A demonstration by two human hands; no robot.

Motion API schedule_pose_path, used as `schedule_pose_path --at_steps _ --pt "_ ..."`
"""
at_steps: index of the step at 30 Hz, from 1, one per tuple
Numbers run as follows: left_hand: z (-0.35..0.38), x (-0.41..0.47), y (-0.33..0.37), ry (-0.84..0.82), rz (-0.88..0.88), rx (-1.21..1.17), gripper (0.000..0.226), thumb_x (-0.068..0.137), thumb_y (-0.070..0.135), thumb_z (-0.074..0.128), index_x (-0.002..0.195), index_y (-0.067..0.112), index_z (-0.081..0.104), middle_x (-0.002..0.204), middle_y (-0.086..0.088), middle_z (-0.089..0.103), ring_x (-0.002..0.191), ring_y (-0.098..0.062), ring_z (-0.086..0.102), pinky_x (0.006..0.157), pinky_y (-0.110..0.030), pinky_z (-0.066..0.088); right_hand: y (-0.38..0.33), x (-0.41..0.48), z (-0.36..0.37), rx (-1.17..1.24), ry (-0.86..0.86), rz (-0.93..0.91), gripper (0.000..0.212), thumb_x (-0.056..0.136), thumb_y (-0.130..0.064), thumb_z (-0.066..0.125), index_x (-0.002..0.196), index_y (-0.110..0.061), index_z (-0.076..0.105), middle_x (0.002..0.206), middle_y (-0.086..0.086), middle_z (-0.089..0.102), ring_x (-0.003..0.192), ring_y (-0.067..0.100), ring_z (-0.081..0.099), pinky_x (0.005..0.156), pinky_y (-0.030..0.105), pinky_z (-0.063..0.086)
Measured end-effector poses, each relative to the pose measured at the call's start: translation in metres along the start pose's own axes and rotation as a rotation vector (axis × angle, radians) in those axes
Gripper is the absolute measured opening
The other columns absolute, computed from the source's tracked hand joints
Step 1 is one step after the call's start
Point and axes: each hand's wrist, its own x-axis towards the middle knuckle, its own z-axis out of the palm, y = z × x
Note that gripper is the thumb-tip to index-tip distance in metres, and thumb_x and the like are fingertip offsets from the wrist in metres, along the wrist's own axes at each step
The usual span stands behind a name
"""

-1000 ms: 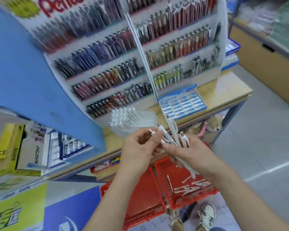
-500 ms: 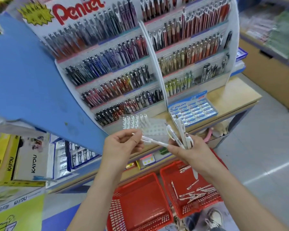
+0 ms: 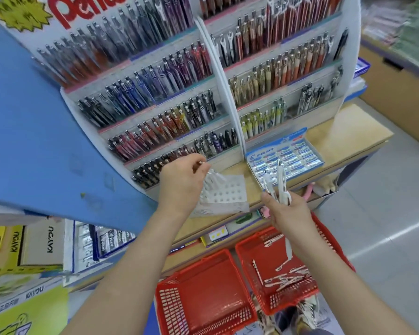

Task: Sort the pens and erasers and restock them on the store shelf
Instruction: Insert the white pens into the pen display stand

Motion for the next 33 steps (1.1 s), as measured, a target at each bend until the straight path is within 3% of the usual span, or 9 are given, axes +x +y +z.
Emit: schedule_pose_path --at_steps 3,8,12,15,19,28,30,33 --pt "0.021 0.006 -0.007 -0.054 0.038 0.124 0.012 0.088 0.026 0.064 0.087 0.016 0.071 0.076 0.004 0.067 0.071 -0.013 0.059 0.066 -0.024 0.043 0.001 0.012 0.004 -0.019 -0.023 0.02 0.031 0.087 -0.03 0.064 0.07 -0.012 0.046 0.059 0.01 0.037 0.053 0.018 0.031 0.053 0.033 0.027" --pt "0.039 0.009 -0.017 -0.134 0.066 0.215 0.015 0.09 0.033 0.06 0.09 0.02 0.069 0.079 0.005 0.068 0.071 -0.013 0.06 0.067 -0.029 0.048 0.001 0.02 0.007 0.049 -0.063 0.043 0.03 0.088 -0.023 0.062 0.069 -0.011 0.042 0.051 -0.001 0.031 0.045 0.012 0.026 0.045 0.027 0.024" --pt "0.045 0.01 -0.013 -0.134 0.085 0.258 0.017 0.089 0.03 0.063 0.089 0.014 0.069 0.078 0.001 0.067 0.068 -0.012 0.051 0.061 -0.022 0.032 0.002 0.022 0.009 0.029 -0.074 0.074 0.029 0.088 -0.023 0.062 0.066 -0.013 0.045 0.049 -0.004 0.036 0.043 0.01 0.03 0.045 0.027 0.026" --pt "0.049 0.014 -0.015 -0.163 0.068 0.263 0.02 0.087 0.033 0.064 0.089 0.014 0.071 0.081 0.001 0.063 0.078 -0.017 0.054 0.066 -0.025 0.033 0.0 0.023 0.008 0.051 -0.116 0.102 0.019 0.089 -0.02 0.06 0.075 -0.009 0.052 0.05 -0.002 0.035 0.043 0.011 0.029 0.042 0.023 0.026" --pt "0.055 0.022 -0.019 -0.164 0.009 0.284 0.024 0.082 0.038 0.067 0.093 0.018 0.074 0.084 0.004 0.049 0.086 -0.014 0.037 0.067 -0.023 0.02 -0.004 0.023 0.007 0.16 -0.162 0.199 0.019 0.093 -0.015 0.051 0.093 -0.002 0.066 0.054 0.003 0.042 0.04 0.008 0.033 0.04 0.02 0.025" --pt "0.057 0.026 -0.016 -0.218 -0.063 0.335 0.031 0.08 0.045 0.067 0.1 0.022 0.071 0.087 0.006 0.044 0.089 -0.013 0.036 0.074 -0.024 0.028 -0.01 0.018 -0.003 0.318 -0.419 0.223 0.03 0.093 -0.028 0.055 0.108 -0.005 0.066 0.056 0.003 0.036 0.046 0.012 0.023 0.047 0.028 0.014" --pt "0.049 0.022 -0.006 -0.182 -0.107 0.22 0.029 0.085 0.043 0.063 0.105 0.023 0.069 0.09 0.006 0.05 0.088 -0.011 0.043 0.075 -0.024 0.032 -0.015 0.016 -0.006 0.326 -0.471 0.204 0.035 0.088 -0.031 0.058 0.108 -0.005 0.067 0.056 0.003 0.034 0.046 0.011 0.022 0.047 0.027 0.013" --pt "0.03 0.012 0.018 -0.322 -0.272 -0.269 0.019 0.089 0.036 0.061 0.096 0.022 0.071 0.08 0.007 0.066 0.067 -0.007 0.055 0.065 -0.027 0.048 -0.024 0.014 -0.005 0.332 -0.538 0.173 0.027 0.085 -0.031 0.059 0.099 -0.011 0.072 0.056 0.004 0.032 0.044 0.01 0.022 0.046 0.026 0.013"
